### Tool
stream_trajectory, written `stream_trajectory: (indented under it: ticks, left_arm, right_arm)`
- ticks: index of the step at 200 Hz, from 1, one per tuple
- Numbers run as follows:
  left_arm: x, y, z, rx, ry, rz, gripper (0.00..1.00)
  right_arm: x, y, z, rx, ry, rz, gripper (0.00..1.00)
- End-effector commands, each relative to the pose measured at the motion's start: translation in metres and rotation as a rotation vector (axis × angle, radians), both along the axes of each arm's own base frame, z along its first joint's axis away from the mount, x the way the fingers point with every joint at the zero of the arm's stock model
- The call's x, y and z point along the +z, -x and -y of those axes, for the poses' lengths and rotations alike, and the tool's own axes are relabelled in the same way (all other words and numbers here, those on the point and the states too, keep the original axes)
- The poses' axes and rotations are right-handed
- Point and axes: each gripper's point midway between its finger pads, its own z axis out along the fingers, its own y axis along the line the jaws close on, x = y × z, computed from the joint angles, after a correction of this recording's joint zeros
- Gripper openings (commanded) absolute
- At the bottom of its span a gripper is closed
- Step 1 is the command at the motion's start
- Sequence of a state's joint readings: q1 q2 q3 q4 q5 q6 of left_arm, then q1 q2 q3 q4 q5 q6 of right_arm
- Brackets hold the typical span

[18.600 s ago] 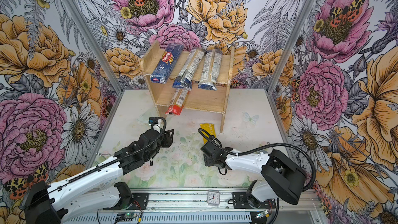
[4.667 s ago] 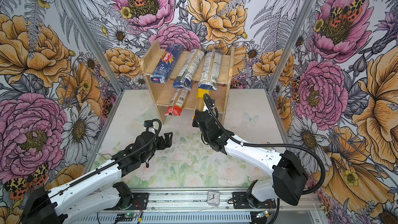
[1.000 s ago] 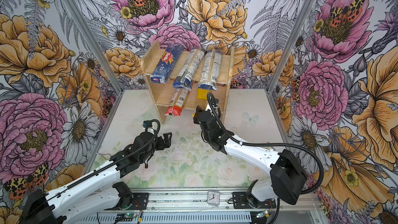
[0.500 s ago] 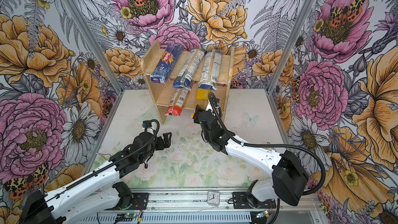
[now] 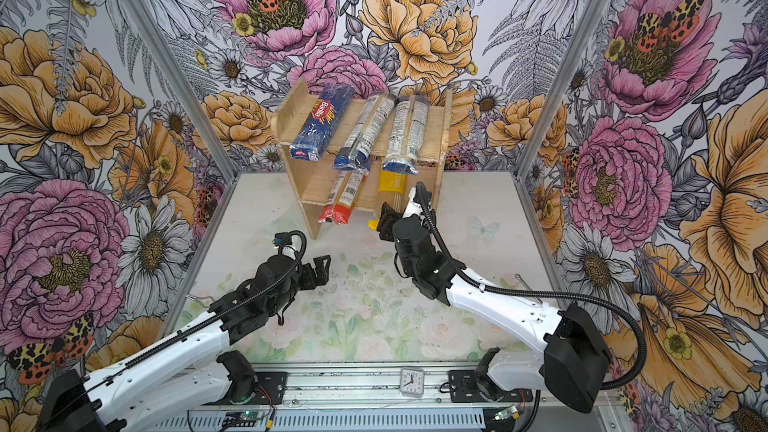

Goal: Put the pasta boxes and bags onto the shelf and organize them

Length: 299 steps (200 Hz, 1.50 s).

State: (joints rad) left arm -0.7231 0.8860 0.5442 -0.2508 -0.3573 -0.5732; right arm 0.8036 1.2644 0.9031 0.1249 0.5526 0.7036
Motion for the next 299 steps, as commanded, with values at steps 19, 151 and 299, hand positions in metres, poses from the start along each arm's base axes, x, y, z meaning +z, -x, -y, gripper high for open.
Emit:
stream_trajectory:
  ticks: [19,151,299]
  left_arm:
    - [0.003,0.002,-0.005,-0.007,-0.018,0.014,0.99]
    - [0.030,0.004,-0.012,-0.013,-0.049,0.060,0.99]
    - [0.063,0.003,-0.037,0.037,-0.157,0.118,0.99]
  right_arm:
    - [0.019,0.016,0.010,0.036,-0.026,0.044,0.65]
    - [0.003,0.102,0.023,0.392,0.076,0.041,0.77]
    - [-0.089,0.131,-0.013,0.687,0.252,-0.233,0.84]
